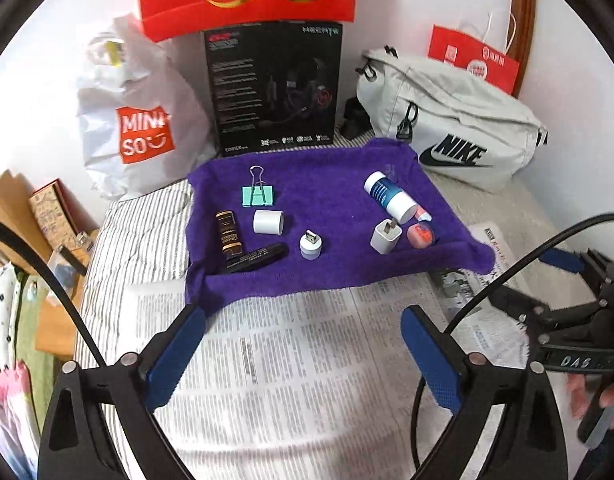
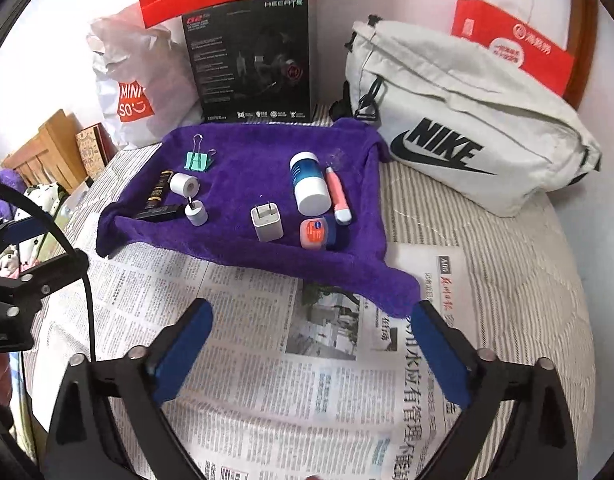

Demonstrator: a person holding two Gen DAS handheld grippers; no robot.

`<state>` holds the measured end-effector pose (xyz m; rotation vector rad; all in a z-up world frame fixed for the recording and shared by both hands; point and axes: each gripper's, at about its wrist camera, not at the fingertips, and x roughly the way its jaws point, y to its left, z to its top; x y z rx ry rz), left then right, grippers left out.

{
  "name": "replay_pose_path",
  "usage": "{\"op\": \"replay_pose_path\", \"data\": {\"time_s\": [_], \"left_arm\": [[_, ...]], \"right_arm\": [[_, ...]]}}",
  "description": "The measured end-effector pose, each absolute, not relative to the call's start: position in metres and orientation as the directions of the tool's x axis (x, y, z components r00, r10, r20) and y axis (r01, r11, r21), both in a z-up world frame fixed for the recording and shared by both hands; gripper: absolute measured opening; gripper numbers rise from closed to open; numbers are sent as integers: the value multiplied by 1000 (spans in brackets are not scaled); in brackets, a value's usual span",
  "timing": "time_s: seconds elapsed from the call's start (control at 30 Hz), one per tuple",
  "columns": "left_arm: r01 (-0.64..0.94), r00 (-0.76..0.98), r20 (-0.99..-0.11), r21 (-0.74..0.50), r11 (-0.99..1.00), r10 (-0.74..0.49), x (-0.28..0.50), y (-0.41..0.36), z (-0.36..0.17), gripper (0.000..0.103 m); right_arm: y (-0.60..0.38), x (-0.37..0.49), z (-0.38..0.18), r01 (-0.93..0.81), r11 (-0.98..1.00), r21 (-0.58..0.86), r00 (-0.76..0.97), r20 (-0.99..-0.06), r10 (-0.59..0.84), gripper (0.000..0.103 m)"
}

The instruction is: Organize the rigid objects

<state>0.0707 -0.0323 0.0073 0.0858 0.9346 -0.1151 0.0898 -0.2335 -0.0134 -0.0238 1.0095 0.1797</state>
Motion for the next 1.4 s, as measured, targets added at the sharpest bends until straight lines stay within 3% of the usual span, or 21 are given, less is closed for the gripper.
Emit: {"op": "replay_pose_path", "data": {"time_s": [0.5, 1.4], "left_arm": [[79, 647, -762, 15, 997, -40, 15, -48, 21, 103], [55, 653, -757, 49, 997, 1, -16, -46, 19, 103]], "right_arm": [[-245, 39, 10, -68, 998, -7, 577, -816, 34, 103], [-251, 0, 5, -50, 999, 4, 561, -827, 31, 103]]}}
